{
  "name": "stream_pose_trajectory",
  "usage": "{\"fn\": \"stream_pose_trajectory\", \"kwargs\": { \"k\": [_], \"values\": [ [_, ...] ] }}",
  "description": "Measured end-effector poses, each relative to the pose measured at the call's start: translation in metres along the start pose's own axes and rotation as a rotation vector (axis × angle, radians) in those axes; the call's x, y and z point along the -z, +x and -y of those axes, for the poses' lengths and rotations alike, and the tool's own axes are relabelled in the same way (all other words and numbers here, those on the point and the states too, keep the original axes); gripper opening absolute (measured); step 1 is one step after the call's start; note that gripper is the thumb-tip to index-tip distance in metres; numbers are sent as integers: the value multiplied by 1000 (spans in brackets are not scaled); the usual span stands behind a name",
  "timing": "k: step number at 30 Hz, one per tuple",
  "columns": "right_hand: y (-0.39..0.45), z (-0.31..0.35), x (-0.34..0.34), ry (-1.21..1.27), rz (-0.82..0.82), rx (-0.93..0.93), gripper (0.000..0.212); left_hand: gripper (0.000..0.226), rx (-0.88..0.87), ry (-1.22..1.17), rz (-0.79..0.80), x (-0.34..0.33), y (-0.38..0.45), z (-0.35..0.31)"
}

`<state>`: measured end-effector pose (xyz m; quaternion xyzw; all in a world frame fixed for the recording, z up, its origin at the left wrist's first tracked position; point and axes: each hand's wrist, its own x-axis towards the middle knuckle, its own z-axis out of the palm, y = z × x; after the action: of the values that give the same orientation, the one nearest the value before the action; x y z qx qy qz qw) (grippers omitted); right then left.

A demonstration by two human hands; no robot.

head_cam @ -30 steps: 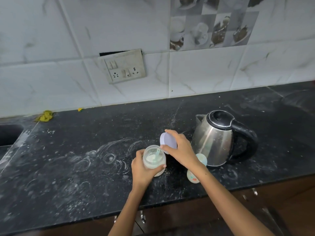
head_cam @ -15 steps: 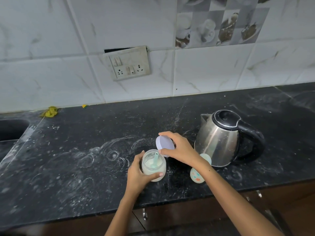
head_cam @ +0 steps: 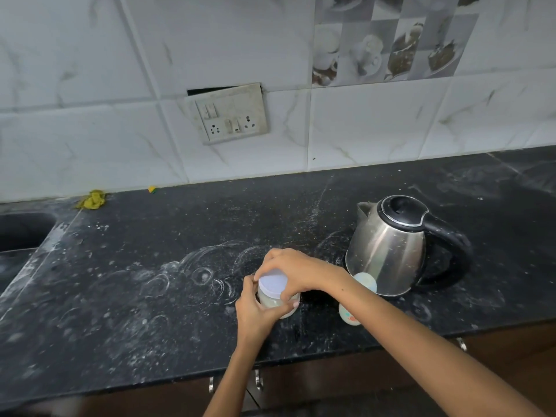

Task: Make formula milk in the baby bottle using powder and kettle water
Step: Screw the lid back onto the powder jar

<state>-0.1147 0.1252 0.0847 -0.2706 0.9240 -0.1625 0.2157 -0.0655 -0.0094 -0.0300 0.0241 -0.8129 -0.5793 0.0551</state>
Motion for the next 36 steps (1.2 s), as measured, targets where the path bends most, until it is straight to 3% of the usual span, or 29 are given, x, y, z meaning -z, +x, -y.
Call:
{"fn": "stream_pose_trajectory", "kwargs": {
  "k": [9,17,21,27,31,36],
  "values": [
    [13,22,-9,-296,-105,-101,61,72,-4,-22,3,-1,0,2],
    [-5,1,25,-54,-103,11,68,72,9,-9,21,2,4,4],
    [-7,-2,11,-115,-13,33,70,67,14,-9,30,0,5,2],
    [1,-2,6,-244,5,47,71,63,15,11,57,-3,10,2],
    [9,7,5,-347,-46,-38,64,66,8,13,63,-4,10,3],
    [15,13,3,-335,-47,-70,58,66,8,-14,61,-4,10,1]
  ]
}}
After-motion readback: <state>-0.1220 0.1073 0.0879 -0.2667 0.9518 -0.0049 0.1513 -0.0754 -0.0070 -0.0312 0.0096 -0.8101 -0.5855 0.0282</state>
